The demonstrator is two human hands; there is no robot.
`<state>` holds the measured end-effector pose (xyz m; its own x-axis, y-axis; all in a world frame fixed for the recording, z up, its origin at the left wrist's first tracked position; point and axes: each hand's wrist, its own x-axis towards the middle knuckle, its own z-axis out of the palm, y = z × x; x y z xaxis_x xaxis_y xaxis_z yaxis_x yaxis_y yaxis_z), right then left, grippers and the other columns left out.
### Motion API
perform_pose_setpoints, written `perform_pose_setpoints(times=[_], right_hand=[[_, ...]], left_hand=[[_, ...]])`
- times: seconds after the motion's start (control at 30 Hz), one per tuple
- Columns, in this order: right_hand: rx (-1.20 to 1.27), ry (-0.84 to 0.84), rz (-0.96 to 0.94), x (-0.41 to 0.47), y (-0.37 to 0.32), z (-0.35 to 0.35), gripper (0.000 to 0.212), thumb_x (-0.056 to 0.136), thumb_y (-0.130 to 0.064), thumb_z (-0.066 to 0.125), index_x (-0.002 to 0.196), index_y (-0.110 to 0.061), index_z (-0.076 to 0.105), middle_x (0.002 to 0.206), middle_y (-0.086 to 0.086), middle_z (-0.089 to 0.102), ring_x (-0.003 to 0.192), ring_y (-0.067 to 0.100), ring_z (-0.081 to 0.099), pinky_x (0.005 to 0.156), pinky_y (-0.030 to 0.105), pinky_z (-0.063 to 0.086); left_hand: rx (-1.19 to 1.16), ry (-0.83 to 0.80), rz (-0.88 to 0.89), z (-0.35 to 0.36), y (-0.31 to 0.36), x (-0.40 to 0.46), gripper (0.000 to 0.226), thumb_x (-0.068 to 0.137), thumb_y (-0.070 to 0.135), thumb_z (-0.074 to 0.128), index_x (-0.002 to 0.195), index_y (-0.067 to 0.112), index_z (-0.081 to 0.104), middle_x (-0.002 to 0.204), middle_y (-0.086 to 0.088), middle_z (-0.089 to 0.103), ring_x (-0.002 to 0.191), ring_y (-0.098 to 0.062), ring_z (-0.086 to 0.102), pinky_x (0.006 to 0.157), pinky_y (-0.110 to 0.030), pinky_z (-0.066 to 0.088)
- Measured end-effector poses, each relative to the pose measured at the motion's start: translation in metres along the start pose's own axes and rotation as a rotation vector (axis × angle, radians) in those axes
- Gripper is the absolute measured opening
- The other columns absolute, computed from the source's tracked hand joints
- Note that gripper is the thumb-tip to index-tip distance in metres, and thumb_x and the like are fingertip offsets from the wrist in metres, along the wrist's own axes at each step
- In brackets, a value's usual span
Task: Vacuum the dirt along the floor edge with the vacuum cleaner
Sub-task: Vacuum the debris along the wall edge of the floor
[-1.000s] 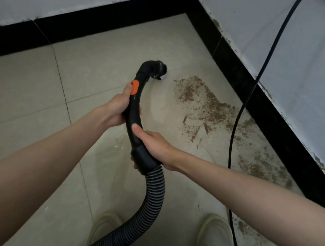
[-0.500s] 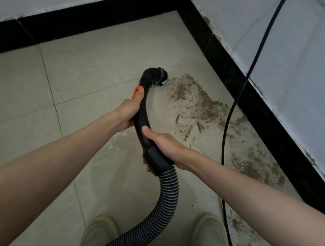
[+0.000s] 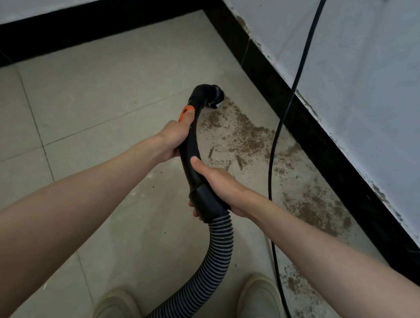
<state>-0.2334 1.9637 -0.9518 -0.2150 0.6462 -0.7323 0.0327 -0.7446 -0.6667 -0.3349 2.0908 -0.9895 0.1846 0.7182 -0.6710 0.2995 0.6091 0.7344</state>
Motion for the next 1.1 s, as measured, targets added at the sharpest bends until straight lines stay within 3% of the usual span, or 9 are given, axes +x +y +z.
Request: perform_pose_setpoints(times=[0.43, 0.8, 1.1], right_hand=[[0.034, 0.044, -0.034, 0.011, -0.004, -0.017, 0.058, 0.097, -0.055, 0.047, 0.095, 0.002, 0.055, 0.067, 0.015, 0.068, 0.052, 0.028, 0.066, 0.046, 0.03, 0.054], [-0.085, -0.135, -0.005, 0.014, -0.014, 0.026, 0.056, 0.099, -0.054, 0.042, 0.087, 0.0, 0.054, 0.062, 0.012, 0.067, 0.049, 0.024, 0.065, 0.044, 0.029, 0.054], [-0.087, -0.172, 0.046, -0.013, 0.003, 0.035, 0.059, 0.099, -0.056, 0.04, 0.091, 0.001, 0.054, 0.066, 0.015, 0.066, 0.05, 0.025, 0.065, 0.046, 0.03, 0.055]], left_hand=[[0.08, 0.012, 0.02, 0.017, 0.018, 0.016, 0.06, 0.094, 0.062, 0.037, 0.109, 0.006, 0.053, 0.088, -0.004, 0.057, 0.076, -0.018, 0.058, 0.055, -0.027, 0.047], [-0.063, 0.138, -0.046, -0.045, -0.007, -0.012, 0.058, 0.094, 0.06, 0.037, 0.109, 0.006, 0.051, 0.084, -0.004, 0.055, 0.072, -0.018, 0.056, 0.058, -0.03, 0.047], [-0.106, 0.132, -0.073, -0.035, -0.025, -0.042, 0.058, 0.096, 0.059, 0.035, 0.115, 0.007, 0.051, 0.087, -0.004, 0.057, 0.075, -0.018, 0.057, 0.06, -0.031, 0.048]])
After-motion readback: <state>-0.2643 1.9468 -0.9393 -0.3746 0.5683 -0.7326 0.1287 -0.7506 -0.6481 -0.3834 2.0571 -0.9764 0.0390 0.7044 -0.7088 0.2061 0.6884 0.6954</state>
